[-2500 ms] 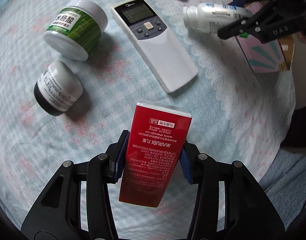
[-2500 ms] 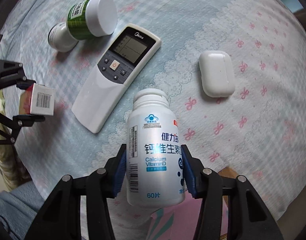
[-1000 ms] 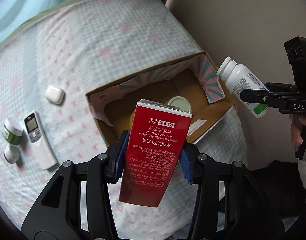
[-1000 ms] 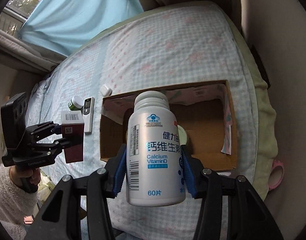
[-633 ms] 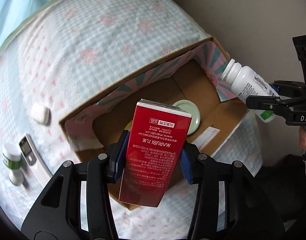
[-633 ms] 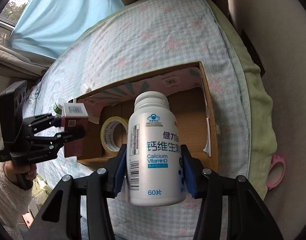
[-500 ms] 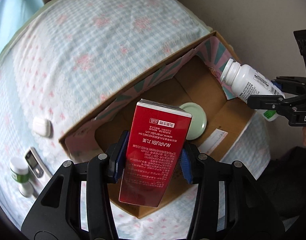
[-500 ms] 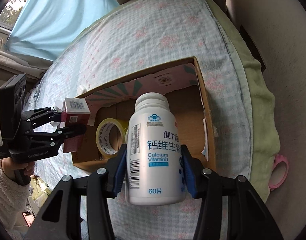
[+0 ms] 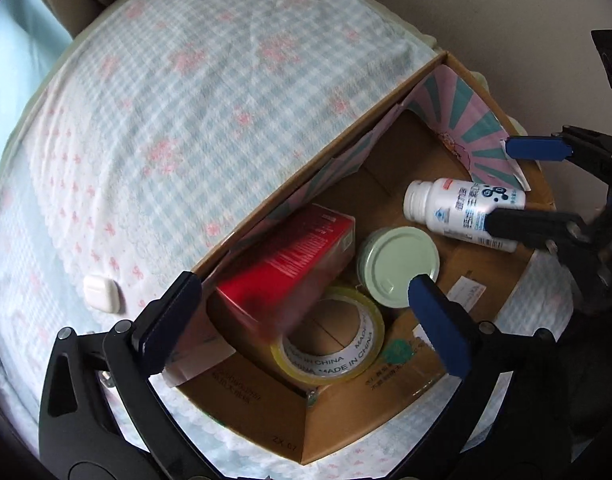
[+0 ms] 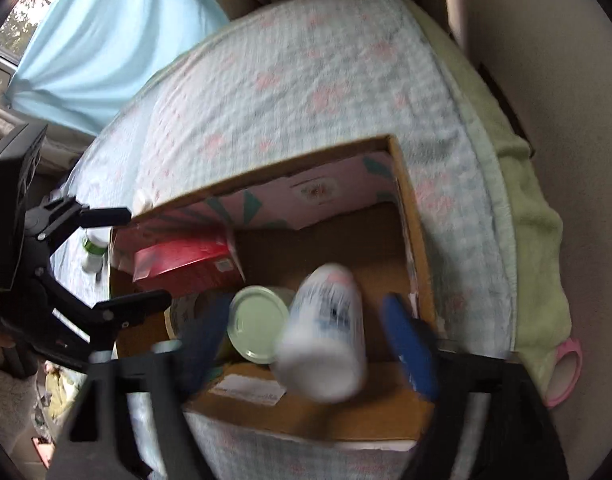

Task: Organize rigid objects
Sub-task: 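Drop the red box and pill bottle into the box, lift both tools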

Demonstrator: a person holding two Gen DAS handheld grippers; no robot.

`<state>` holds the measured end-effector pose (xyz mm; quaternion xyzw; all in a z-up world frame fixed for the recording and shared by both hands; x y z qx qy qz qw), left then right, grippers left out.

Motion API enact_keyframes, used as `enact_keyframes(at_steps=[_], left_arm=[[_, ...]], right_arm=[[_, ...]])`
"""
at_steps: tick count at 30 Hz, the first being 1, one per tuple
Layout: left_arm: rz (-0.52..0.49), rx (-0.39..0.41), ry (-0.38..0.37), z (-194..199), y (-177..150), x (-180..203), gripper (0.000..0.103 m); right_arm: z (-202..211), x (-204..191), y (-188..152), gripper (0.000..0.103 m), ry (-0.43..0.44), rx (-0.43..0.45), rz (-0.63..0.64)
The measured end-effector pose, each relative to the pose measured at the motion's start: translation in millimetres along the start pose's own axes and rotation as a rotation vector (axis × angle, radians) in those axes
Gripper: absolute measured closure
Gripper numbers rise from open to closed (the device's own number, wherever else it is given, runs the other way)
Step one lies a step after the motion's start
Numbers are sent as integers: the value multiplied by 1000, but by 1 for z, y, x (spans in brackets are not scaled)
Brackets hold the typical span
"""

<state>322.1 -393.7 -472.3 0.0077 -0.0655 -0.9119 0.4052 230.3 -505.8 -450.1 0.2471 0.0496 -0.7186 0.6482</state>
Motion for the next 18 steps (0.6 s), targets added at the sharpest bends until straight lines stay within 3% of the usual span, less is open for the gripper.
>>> enact_keyframes(at_steps=[8, 18], left_arm=[[1, 3, 2, 5, -3, 4, 0], [53, 26, 4, 32, -30, -3, 0]], right_arm=[[4, -11, -9, 0, -99, -55, 137], [8, -16, -12, 0, -115, -77, 180]])
Point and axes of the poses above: each gripper's, at about its wrist camera, not at the fingertips, and z roughly against the way its jaws point, x to its right, y to its top, the point moved 10 cm from there along -z, roughly the way its jaws point, and after that the axes turned 2 degrees about x, right-handed, at the moved point
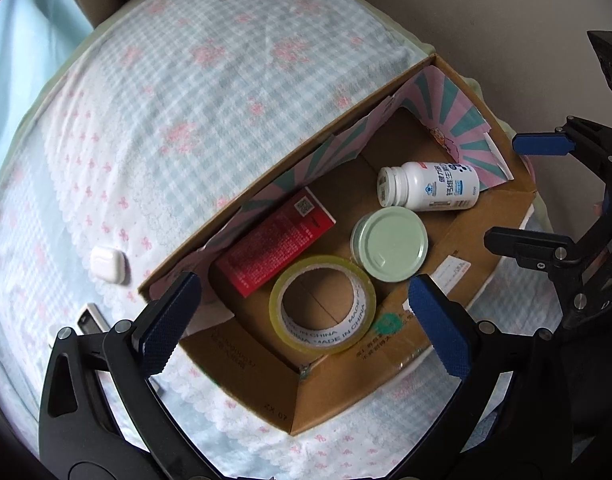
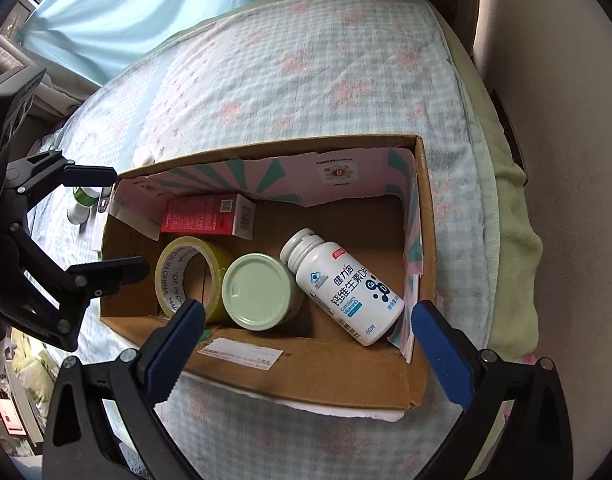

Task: Organize rigid objects
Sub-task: 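Drop the red box and pill bottle into the box, lift both tools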

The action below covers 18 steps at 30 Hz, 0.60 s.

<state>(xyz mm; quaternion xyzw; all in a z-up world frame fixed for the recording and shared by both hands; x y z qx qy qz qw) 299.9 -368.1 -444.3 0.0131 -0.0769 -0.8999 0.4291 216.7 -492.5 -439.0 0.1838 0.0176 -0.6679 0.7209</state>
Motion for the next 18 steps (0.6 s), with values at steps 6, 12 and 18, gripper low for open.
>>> enact_keyframes(at_steps=[6, 12, 18], left_arm=[[72, 32, 21, 31, -27, -11, 0], [184, 80, 41, 71, -68, -30, 0], [308, 144, 80, 116, -125, -63, 0]], right_arm=[[17, -15, 3, 0, -45, 9, 50], [53, -47, 16, 0, -92, 84, 148], [76, -95, 23, 0, -104, 72, 195]])
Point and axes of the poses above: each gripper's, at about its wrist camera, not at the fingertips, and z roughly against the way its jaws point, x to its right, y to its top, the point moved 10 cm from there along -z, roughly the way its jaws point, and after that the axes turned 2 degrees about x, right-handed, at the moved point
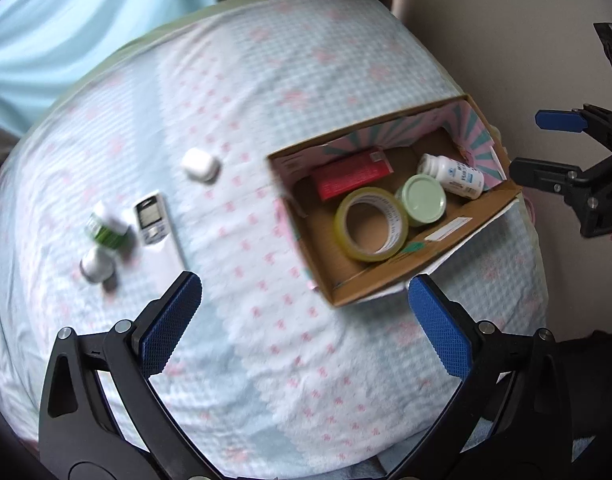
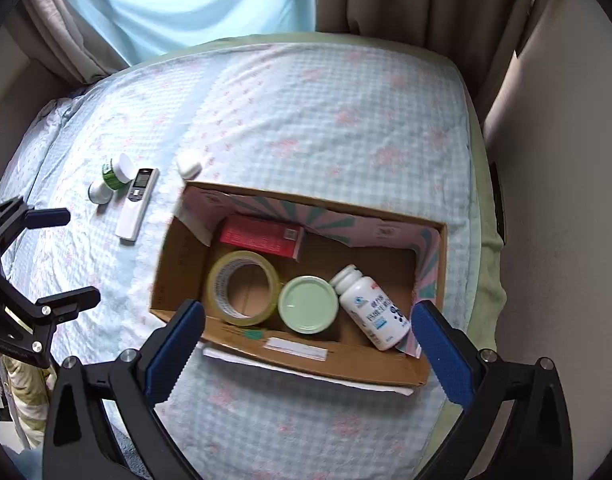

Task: Organize rigid objects
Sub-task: 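Drop the red box and pill bottle into the box, lift both tools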

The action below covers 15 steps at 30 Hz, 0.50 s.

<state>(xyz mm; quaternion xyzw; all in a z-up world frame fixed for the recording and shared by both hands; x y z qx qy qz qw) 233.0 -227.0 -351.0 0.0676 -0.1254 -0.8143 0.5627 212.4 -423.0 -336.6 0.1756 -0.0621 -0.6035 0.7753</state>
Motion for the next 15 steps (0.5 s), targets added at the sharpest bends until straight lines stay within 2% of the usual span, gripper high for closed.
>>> enact_keyframes(at_steps=[6, 9, 15], left_arm=[[148, 64, 69, 42, -50, -78, 0], [166, 94, 100, 58, -72, -114, 0], [186, 153, 163, 82, -105, -195, 0]], right_arm=[[21, -64, 18, 0, -12, 13, 66], [29, -106, 23, 0, 18, 33, 92], [21, -181, 36, 0, -4, 44, 61]])
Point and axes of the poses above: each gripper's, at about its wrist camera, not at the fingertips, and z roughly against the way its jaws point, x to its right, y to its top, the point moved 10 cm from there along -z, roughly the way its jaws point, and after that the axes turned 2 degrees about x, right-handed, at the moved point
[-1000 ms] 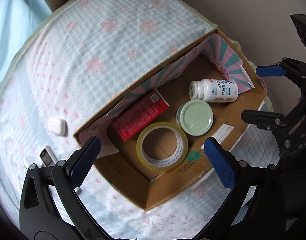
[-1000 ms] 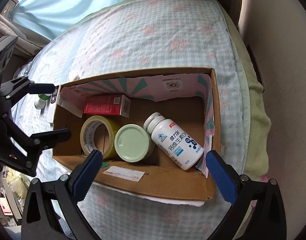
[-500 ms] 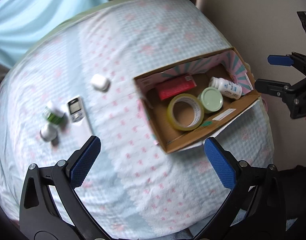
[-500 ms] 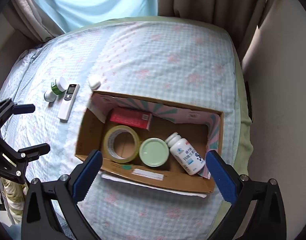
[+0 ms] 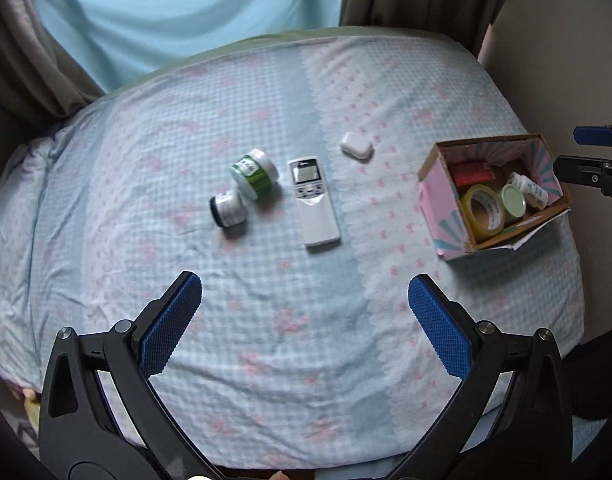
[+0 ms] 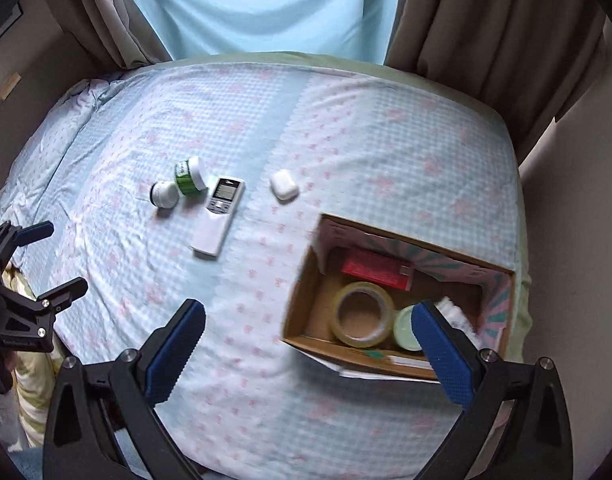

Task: Organize rigid objects
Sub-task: 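Drop the red box and pill bottle into the box, lift both tools, then reach left tool to the black-lidded jar while right tool approaches the white remote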

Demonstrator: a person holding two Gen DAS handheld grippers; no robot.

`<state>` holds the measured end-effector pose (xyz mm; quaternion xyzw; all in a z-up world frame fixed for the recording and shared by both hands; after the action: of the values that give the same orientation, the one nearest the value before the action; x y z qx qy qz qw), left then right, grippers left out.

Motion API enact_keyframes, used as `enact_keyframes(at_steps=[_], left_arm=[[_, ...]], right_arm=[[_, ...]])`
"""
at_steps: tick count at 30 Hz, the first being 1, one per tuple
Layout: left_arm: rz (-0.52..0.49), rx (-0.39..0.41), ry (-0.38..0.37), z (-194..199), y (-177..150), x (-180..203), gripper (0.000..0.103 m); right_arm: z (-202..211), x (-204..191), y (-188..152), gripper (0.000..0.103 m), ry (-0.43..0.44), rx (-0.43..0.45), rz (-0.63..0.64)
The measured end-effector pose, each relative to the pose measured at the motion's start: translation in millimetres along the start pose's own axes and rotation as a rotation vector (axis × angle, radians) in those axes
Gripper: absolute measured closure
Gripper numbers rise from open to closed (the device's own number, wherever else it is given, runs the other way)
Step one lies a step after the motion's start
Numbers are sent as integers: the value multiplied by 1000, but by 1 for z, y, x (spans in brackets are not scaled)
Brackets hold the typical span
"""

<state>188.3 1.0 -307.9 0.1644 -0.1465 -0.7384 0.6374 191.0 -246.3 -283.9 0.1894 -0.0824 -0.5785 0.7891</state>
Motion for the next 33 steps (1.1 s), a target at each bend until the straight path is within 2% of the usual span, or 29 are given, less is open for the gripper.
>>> enact_keyframes(at_steps=[7, 14, 19, 24, 30, 33], left_arm=[[65, 35, -10, -24, -7, -90, 0], [-44, 68, -82, -86, -4, -134, 0], [-141, 87, -142, -153, 4, -139, 0], [-202, 85, -182, -217, 13, -132, 0], [-229, 110, -221, -269, 24, -121, 1], [-233, 113, -235, -289, 25, -119, 5]], right_arm=[[-44, -74, 23, 0, 18, -11, -92], [-115, -122, 43, 0, 0, -33, -131], [-177, -141, 48, 0, -16, -71, -159], [-228, -144, 46, 0, -36, -116, -188], [-274, -137, 52, 0, -57, -149, -200], [-293, -132, 56, 0, -75, -148, -210]])
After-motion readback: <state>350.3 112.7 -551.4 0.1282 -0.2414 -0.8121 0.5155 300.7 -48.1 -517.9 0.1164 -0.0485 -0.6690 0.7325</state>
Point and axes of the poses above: each gripper's, at about its wrist camera, not at the fingertips, and z roughly against the way its jaws point, x to its right, y to its top, the point moved 10 cm from there along -z, roughly the way its jaws point, and after that the axes turned 2 degrees about x, right-handed, at the moved point
